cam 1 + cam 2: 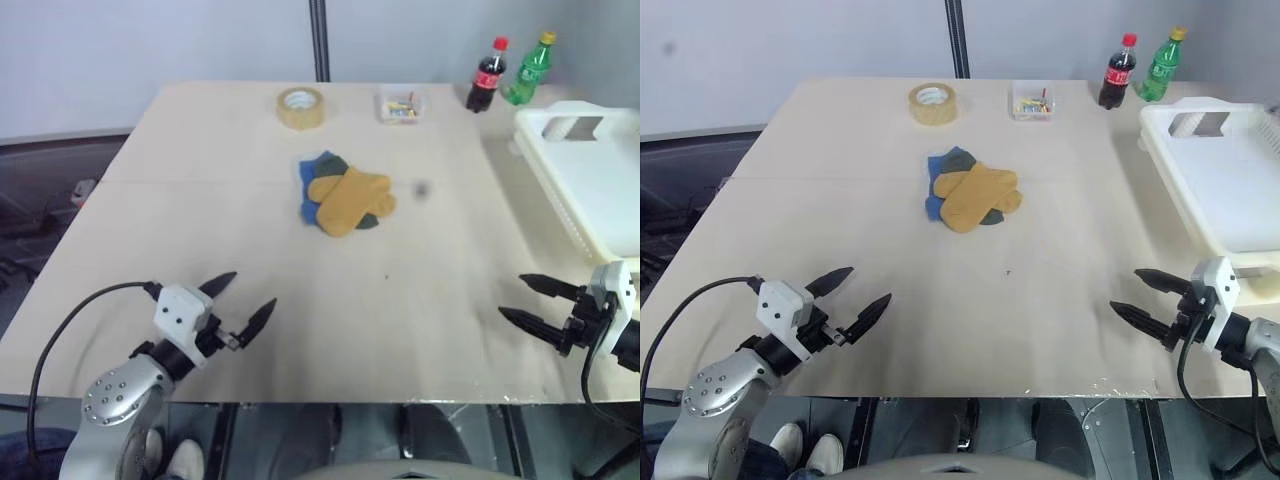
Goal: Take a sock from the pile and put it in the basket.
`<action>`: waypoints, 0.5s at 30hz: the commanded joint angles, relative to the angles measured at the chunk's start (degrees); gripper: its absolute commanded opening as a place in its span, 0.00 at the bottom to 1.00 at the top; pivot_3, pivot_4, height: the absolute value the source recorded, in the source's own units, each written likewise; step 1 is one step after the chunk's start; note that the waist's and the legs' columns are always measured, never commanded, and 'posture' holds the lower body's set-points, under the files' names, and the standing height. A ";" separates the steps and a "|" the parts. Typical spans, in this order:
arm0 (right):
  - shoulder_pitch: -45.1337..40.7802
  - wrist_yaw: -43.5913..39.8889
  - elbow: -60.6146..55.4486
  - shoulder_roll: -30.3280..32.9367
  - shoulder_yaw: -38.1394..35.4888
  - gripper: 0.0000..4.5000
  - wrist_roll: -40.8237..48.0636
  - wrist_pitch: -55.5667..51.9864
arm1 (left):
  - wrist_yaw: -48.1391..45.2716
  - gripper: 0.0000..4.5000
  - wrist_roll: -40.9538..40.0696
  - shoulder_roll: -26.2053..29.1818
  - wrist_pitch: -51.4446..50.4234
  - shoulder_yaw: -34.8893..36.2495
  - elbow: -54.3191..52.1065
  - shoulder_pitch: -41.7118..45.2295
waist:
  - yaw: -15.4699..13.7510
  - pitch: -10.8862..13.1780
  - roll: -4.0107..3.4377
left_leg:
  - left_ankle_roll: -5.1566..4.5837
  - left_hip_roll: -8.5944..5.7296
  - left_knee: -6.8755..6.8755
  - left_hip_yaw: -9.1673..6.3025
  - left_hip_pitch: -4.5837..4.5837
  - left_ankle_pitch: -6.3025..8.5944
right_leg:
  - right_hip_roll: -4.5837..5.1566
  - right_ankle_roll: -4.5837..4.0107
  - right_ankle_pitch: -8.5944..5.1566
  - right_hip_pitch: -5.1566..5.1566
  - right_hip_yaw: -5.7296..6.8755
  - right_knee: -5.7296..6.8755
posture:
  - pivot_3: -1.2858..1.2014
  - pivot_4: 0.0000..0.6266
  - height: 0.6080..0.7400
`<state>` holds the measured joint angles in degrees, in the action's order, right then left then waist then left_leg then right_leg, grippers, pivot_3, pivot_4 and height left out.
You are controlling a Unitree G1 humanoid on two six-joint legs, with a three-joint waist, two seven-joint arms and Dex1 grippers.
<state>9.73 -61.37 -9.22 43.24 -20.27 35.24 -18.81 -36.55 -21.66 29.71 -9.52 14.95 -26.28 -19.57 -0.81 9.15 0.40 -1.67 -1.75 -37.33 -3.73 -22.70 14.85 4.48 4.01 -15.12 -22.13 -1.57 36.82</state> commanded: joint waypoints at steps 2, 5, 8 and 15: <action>0.21 -0.12 -1.36 0.13 -1.61 0.99 0.34 0.79 | -1.63 1.00 -0.97 0.50 1.31 0.66 -1.56 -0.82 | 0.01 0.00 0.00 | 0.00 0.00 0.00 0.00 0.00 0.00 | 0.00 0.00 0.00 0.00 0.00 0.00 | 0.52 0.24 0.99; -0.02 -0.09 -1.05 0.18 -1.27 0.99 0.01 0.97 | -1.92 1.00 -0.99 0.19 1.48 0.73 -1.39 -1.14 | 0.03 0.00 0.00 | 0.00 0.00 0.00 0.01 0.00 0.00 | -0.01 0.00 0.00 0.00 0.00 0.00 | 0.52 0.24 0.99; -0.54 -0.32 -0.63 0.31 -1.09 0.99 -0.24 1.05 | -2.14 1.00 -1.01 -0.25 1.87 0.57 -1.54 -1.60 | 0.01 0.00 0.00 | 0.00 0.00 -0.02 0.00 0.00 0.00 | -0.02 0.00 0.00 0.00 0.02 0.02 | 0.52 0.24 0.99; -1.10 -0.89 -0.53 0.62 -1.03 0.99 -0.28 0.85 | -2.23 1.00 -1.04 -0.64 2.28 0.60 -1.98 -2.25 | 0.01 0.00 0.00 | 0.00 0.00 -0.05 0.00 0.00 0.00 | -0.04 0.00 0.00 0.01 0.01 0.02 | 0.52 0.24 0.99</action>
<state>9.23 -61.73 -9.01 43.25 -20.26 34.46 -18.53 -38.59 -21.98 29.14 -8.37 14.94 -26.27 -21.54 -0.80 9.15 0.40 -1.67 -1.75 -37.38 -3.73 -22.69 14.85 4.43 4.02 -15.12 -22.12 -1.55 36.84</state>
